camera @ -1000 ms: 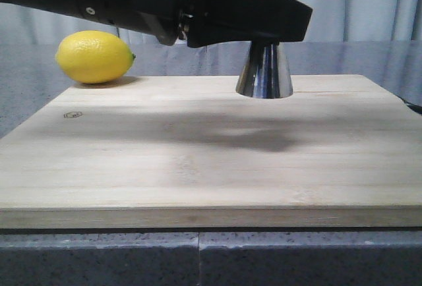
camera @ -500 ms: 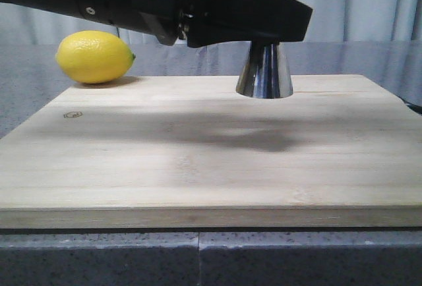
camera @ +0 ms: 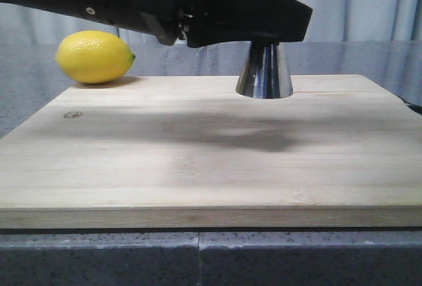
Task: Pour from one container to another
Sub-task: 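Tilt the beaker with the right gripper, pouring liquid into the jigger, then tilt the glass beaker upright and lower it with the right gripper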
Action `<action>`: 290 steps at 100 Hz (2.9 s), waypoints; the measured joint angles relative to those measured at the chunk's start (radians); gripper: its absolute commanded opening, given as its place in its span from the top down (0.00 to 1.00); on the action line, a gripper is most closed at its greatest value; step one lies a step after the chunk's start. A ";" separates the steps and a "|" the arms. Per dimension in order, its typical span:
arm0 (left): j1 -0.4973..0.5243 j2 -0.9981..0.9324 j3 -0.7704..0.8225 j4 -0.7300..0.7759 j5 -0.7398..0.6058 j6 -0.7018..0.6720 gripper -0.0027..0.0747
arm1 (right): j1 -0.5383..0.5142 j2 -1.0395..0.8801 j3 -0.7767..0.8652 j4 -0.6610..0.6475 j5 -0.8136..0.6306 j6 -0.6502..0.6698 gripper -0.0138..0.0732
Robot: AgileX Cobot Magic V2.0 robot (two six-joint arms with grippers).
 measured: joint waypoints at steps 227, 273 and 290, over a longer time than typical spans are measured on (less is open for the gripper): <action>0.000 0.000 0.000 0.000 0.000 0.000 0.99 | 0.000 0.000 0.000 -0.109 0.001 0.464 0.69; 0.000 0.000 0.000 0.000 0.000 0.000 0.99 | 0.000 0.000 0.000 -0.084 0.051 0.897 0.69; 0.000 0.000 0.000 0.000 0.000 0.000 0.99 | -0.064 0.002 0.000 -0.082 0.053 0.972 0.69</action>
